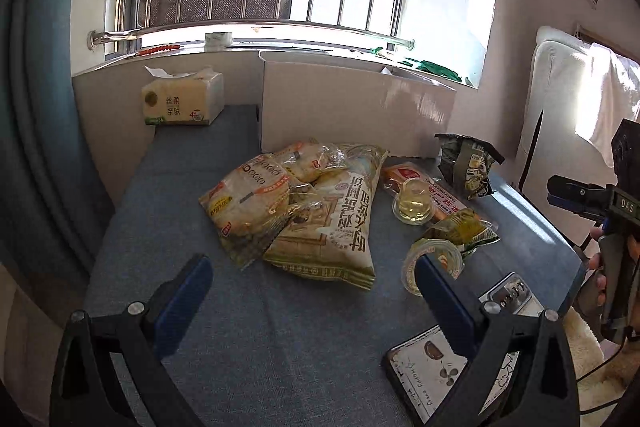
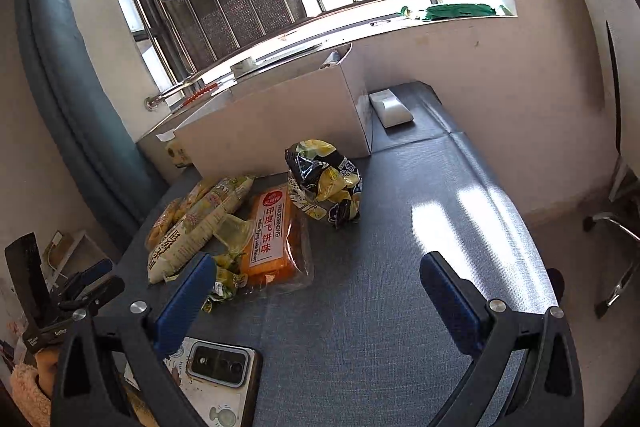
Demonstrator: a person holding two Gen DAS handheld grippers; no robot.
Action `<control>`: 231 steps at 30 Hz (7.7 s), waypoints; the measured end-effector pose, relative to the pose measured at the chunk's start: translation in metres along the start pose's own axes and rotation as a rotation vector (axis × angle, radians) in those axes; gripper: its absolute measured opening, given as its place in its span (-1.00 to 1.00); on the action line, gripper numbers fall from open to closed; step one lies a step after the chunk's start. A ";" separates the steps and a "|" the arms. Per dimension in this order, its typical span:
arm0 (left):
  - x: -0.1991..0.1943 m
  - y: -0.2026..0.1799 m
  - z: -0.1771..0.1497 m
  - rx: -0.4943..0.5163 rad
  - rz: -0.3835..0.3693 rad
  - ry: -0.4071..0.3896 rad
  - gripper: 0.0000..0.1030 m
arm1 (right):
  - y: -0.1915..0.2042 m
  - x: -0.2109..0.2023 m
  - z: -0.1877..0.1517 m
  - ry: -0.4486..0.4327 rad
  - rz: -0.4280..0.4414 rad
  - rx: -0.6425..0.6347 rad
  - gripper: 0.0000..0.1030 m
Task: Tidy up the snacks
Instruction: 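Open both tools and move them back over the remaining snacks, then grasp the black-and-yellow bag with the right tool while the left tool grasps the Lay's flatbread packet, then carry both packets into the white box and open both tools, then move both open tools back over the remaining snacks on the table, then grasp the green-wrapped snack with the right tool while the left tool grasps the long printed bag, then carry both snacks into the white box and open both tools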
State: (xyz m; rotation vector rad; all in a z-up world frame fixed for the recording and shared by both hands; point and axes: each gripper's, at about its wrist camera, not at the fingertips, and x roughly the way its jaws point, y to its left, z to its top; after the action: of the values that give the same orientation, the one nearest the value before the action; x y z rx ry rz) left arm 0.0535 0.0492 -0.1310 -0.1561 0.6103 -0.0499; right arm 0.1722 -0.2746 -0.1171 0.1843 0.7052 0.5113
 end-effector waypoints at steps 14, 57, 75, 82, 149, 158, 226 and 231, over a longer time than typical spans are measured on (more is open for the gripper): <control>0.000 -0.004 -0.003 -0.028 -0.039 0.028 1.00 | 0.020 0.097 0.048 0.116 -0.097 -0.209 1.00; 0.086 0.061 0.069 -0.273 0.083 0.208 0.49 | 0.028 0.022 0.028 0.076 0.066 -0.138 0.20; 0.089 -0.004 0.241 -0.032 -0.065 -0.028 0.49 | 0.065 0.065 0.166 -0.069 0.237 -0.071 0.20; 0.163 -0.002 0.294 -0.038 -0.058 0.031 0.50 | 0.052 0.133 0.218 -0.034 0.151 -0.034 0.23; 0.006 0.004 0.014 -0.121 -0.061 0.190 1.00 | 0.102 0.089 -0.002 0.286 0.201 -0.734 1.00; 0.006 0.015 0.011 -0.143 -0.036 0.198 1.00 | 0.101 0.122 0.003 0.448 0.427 -0.739 -0.18; 0.173 0.045 0.256 -0.248 -0.091 0.048 0.99 | 0.048 0.151 0.216 0.007 0.032 0.032 1.00; 0.150 0.052 0.242 -0.244 -0.089 0.026 0.99 | 0.054 0.134 0.212 -0.014 -0.019 -0.064 1.00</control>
State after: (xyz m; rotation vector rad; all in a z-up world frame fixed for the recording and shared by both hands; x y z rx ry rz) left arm 0.3154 0.1188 -0.0292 -0.4195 0.6346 -0.0633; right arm 0.3777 -0.1585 -0.0171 0.1215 0.6756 0.5132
